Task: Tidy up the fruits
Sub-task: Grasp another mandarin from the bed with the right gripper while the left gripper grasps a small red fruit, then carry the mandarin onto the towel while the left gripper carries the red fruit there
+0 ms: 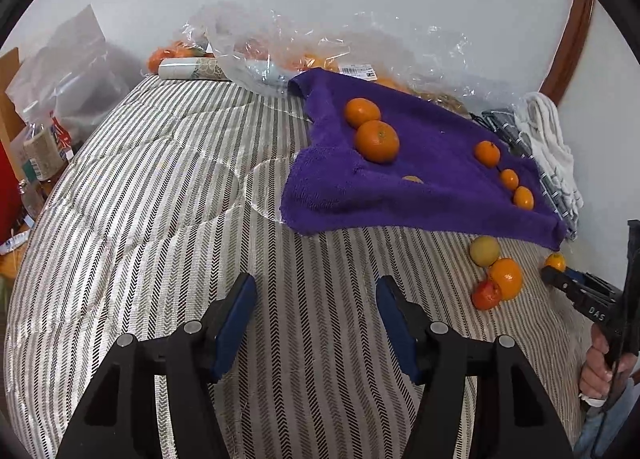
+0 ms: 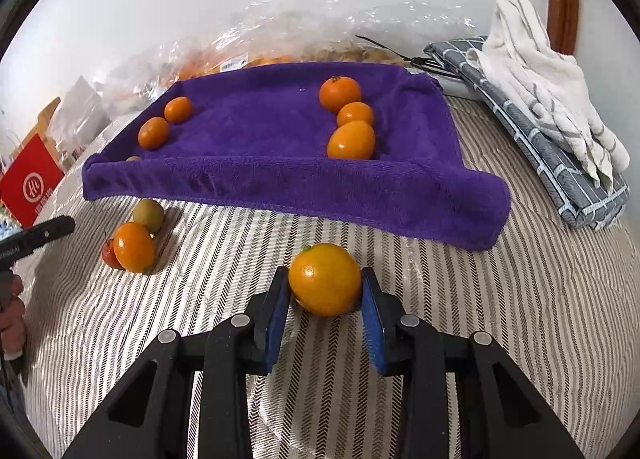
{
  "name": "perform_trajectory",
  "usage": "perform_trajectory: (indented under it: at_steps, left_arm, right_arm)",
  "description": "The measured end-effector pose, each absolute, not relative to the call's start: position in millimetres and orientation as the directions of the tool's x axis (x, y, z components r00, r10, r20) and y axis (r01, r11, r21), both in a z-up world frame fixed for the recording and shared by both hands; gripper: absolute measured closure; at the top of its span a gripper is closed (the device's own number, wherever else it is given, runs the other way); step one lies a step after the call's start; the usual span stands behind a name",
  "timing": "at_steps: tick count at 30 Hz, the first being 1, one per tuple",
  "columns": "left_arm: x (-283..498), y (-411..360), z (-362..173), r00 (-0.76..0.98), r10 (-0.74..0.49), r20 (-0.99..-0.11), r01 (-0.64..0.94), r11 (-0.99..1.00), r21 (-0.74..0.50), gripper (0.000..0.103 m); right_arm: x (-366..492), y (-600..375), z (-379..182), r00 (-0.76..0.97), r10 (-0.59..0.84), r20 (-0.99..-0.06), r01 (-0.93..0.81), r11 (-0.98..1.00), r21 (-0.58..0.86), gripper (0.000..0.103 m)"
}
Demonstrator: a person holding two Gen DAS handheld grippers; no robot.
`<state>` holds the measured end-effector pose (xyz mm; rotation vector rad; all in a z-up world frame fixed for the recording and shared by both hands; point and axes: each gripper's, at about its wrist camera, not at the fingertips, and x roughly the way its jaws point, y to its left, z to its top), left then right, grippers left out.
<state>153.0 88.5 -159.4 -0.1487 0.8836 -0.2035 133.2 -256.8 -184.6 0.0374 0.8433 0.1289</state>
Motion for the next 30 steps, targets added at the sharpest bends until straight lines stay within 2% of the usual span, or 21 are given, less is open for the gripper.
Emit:
perform_trajectory:
  at_steps: [4, 7, 12, 15, 22, 23, 26, 30]
  left_arm:
    - [152, 79, -156, 0.594, -0.222, -0.773, 0.105, 0.974, -0.199, 0.043]
    - [143, 60, -152, 0.557, -0.326, -0.764, 0.21, 0.945, -0.25, 0.044]
    - [131, 7, -152, 0.536, -0.326, -0.779, 0.349, 0.925, -0.148, 0.044]
    - [134, -11, -153, 0.513, -0.336, -0.79, 0.379, 0.914, -0.143, 0.045]
    - [144, -36, -156, 0.52, -0.329, -0.788, 0.388, 0.913, -0.124, 0.065]
    - [144, -38, -156, 0.526, -0.331, -0.784, 0.389, 0.913, -0.125, 0.078]
    - [143, -38, -157, 0.522, -0.363, -0.772, 0.392, 0.906, -0.16, 0.08]
    - [136, -34, -151, 0.555, -0.331, -0.763, 0.388, 0.914, -0.114, 0.08]
  right_arm:
    - [125, -256, -180, 0.682, 0.133, -0.72, -0.11, 0.991, 0.079, 0.068]
    - [123, -260, -177, 0.693, 0.147, -0.705, -0.106, 0.989, 0.102, 0.068]
    - [121, -270, -175, 0.711, 0.166, -0.684, -0.082, 0.985, 0.154, 0.068]
    - [121, -274, -175, 0.713, 0.167, -0.681, -0.068, 0.983, 0.17, 0.068]
    - [122, -276, -176, 0.713, 0.177, -0.679, -0.059, 0.979, 0.194, 0.068]
    - [121, -277, -176, 0.713, 0.177, -0.678, -0.059, 0.979, 0.194, 0.068]
    - [121, -277, -176, 0.716, 0.175, -0.676, -0.055, 0.979, 0.195, 0.068]
    - [121, -276, -176, 0.712, 0.178, -0.679, -0.056, 0.979, 0.198, 0.068]
